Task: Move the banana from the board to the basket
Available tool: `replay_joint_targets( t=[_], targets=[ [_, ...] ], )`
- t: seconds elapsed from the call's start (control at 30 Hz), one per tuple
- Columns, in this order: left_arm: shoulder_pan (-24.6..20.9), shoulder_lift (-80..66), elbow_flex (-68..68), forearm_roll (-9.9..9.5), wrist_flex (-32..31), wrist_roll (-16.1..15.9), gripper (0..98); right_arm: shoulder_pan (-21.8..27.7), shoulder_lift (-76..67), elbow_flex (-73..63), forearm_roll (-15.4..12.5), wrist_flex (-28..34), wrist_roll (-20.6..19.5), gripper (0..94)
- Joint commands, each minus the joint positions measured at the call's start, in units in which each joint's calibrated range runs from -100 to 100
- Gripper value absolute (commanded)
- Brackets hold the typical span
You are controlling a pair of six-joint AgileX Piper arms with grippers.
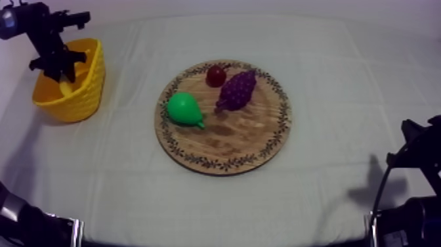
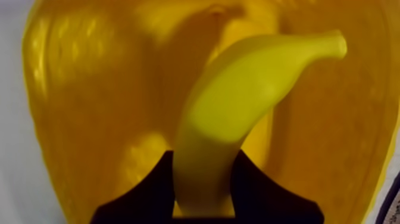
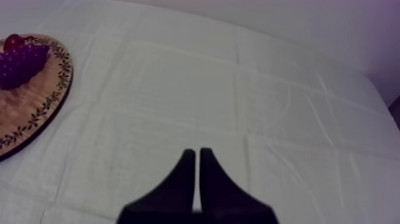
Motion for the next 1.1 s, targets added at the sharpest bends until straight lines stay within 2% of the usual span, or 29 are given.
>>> replay_joint_targets(
  t=[0.0,0.23,0.43,0.57,0.87,0.97,1.07],
  targets=[
    [0.0,0.4,-0.2,0.20,-0.5,-0.2,33.8,0.0,0.0,0.0,0.0,0.0,0.0,0.6],
    [-0.1,2.4,-1.2,0.82,-1.9,-0.5,37.4,0.0,0.0,0.0,0.0,0.0,0.0,0.6],
    [-0.2,2.4,-0.1,1.27,-3.9,-0.6,46.3,0.0,0.0,0.0,0.0,0.0,0.0,0.6],
    [-0.1,1.2,1.0,1.47,-5.3,-0.6,47.3,0.0,0.0,0.0,0.0,0.0,0.0,0.6],
    [0.8,-7.3,4.4,1.62,-8.7,-0.8,27.0,0.0,0.0,0.0,0.0,0.0,0.0,0.6],
    [1.3,-13.2,7.8,2.37,-11.7,-0.7,17.0,0.0,0.0,0.0,0.0,0.0,0.0,0.6],
    [1.4,-20.3,13.3,3.89,-16.2,-1.0,7.8,0.0,0.0,0.0,0.0,0.0,0.0,0.6]
  ],
)
